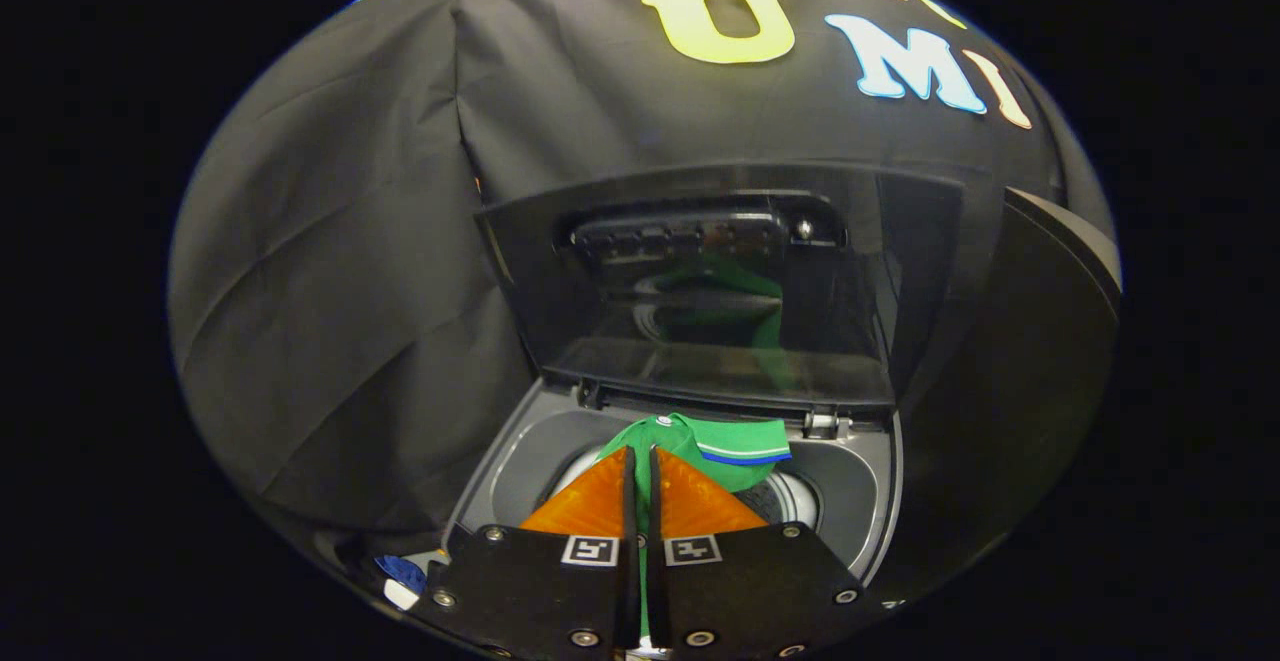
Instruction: Put the clothes into the washing machine and then close the washing machine lid.
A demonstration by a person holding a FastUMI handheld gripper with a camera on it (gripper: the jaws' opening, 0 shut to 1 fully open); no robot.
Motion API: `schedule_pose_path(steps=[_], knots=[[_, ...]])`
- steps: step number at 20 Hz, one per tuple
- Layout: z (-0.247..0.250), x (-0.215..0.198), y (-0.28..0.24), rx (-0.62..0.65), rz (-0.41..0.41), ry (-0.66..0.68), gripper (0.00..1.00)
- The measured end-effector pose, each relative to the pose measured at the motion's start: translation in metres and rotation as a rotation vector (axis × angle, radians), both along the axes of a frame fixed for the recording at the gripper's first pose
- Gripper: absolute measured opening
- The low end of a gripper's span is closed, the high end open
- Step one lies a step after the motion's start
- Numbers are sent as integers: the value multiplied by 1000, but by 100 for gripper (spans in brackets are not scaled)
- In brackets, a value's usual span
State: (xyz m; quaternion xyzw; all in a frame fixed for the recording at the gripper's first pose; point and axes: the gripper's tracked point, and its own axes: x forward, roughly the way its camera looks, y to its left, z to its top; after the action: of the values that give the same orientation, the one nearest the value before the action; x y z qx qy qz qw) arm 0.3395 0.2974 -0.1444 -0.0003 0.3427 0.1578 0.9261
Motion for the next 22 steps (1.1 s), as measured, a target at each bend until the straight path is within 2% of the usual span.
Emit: schedule_pose_path(steps=[3, 7, 9, 14, 17, 22], knots=[[-26, -4, -9, -48, -30, 32, 5], [-52, -9, -21, -45, -73, 96, 9], [-52, -11, -25, -65, -72, 72, 15], [-39, -15, -22, -99, -21, -7, 97], [-19, -15, -17, -95, -8, -84, 96], [52, -2, -11, -43, -19, -297, 96]])
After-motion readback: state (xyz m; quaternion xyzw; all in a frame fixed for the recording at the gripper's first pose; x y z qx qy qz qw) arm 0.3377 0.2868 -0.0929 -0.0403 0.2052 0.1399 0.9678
